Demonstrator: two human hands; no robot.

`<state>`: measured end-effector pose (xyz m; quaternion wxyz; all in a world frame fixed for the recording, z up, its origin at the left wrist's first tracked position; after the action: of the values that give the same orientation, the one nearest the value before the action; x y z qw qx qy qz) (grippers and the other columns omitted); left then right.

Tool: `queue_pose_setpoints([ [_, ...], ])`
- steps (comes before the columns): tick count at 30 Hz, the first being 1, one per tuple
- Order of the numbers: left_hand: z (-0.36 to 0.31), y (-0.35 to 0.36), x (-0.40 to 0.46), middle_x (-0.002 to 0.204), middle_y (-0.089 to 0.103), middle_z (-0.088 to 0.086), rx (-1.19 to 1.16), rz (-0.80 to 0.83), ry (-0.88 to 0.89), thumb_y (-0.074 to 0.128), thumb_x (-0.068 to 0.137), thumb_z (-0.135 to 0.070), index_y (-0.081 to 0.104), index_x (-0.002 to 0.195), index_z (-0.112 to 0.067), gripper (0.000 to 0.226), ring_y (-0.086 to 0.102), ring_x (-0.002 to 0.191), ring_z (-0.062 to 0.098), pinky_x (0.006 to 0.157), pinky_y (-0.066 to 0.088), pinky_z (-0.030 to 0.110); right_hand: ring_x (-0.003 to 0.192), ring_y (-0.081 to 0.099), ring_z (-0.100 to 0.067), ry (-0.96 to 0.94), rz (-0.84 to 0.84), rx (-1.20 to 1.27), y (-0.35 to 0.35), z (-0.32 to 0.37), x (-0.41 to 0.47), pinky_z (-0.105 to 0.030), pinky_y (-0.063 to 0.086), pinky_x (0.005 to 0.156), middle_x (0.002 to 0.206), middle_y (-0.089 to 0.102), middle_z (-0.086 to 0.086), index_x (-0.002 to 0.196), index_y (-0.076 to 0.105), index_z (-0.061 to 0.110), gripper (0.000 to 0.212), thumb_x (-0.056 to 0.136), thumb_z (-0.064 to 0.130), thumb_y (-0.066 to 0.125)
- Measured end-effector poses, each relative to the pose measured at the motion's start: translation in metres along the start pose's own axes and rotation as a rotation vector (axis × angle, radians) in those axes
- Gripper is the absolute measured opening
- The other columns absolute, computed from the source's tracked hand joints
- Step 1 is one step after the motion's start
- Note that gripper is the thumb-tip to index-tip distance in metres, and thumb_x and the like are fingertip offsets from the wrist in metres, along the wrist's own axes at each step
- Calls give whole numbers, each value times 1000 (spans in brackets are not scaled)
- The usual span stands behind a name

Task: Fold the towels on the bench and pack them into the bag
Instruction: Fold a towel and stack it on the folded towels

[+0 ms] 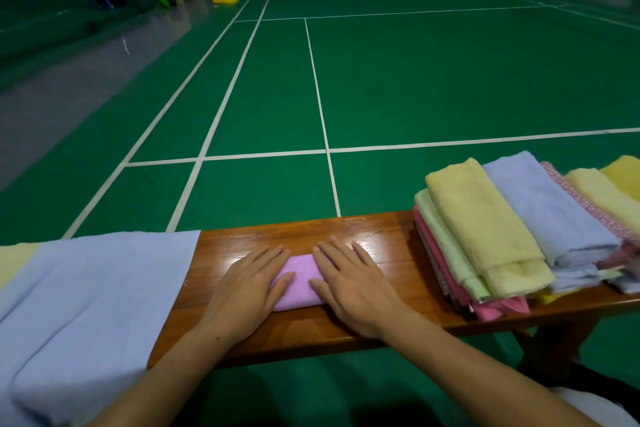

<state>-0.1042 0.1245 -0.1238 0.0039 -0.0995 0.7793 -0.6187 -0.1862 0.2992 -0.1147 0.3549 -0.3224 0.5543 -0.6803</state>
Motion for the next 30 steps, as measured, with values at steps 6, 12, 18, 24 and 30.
queue_pose_setpoints([
  [6, 20, -16, 0, 138, 61, -17, -125, -66, -140, 43, 87, -90, 58, 139, -40, 74, 52, 120, 3, 102, 49, 31, 133, 46, -27, 137, -7, -11, -10, -27, 0, -42, 42, 110, 150, 54, -7, 153, 46, 16, 58, 111, 50, 27],
  [12, 36, -28, 0, 94, 71, -14, -338, 3, -421, 63, 61, -99, 66, 107, -37, 77, 66, 82, 6, 75, 61, 35, 106, 60, -22, 200, 15, 94, -18, -25, -3, -41, 53, 85, 117, 64, 2, 126, 59, 27, 52, 99, 70, 46],
  [18, 49, -11, 6, 78, 74, 10, -507, 140, -462, 76, 47, -97, 73, 89, -11, 96, 68, 67, 21, 63, 52, 38, 101, 60, -20, 181, 105, 259, -17, -30, 2, -41, 53, 85, 117, 64, 5, 122, 51, 29, 55, 89, 72, 63],
  [24, 17, -32, 7, 102, 75, -6, -722, 58, -236, 92, 75, -50, 71, 105, -25, 44, 71, 93, 14, 86, 61, 47, 123, 46, -8, 121, 78, 486, -15, -30, 3, -36, 47, 105, 139, 54, 7, 146, 47, 28, 78, 85, 72, 67],
  [30, -4, -55, 4, 100, 77, 9, -895, -23, -206, 92, 79, -22, 63, 104, -10, 40, 74, 95, 25, 80, 64, 40, 125, 57, -4, 125, 80, 672, -11, -21, 6, -37, 53, 104, 147, 54, 14, 152, 38, 34, 95, 74, 75, 78],
])
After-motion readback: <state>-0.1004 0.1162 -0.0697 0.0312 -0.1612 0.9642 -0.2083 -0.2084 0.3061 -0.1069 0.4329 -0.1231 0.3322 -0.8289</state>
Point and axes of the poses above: each hand's wrist, its own x-axis towards the middle knuckle, its own y-axis out of the palm, z = x × y, the point moved 6 cm from there along x, towards the middle knuckle
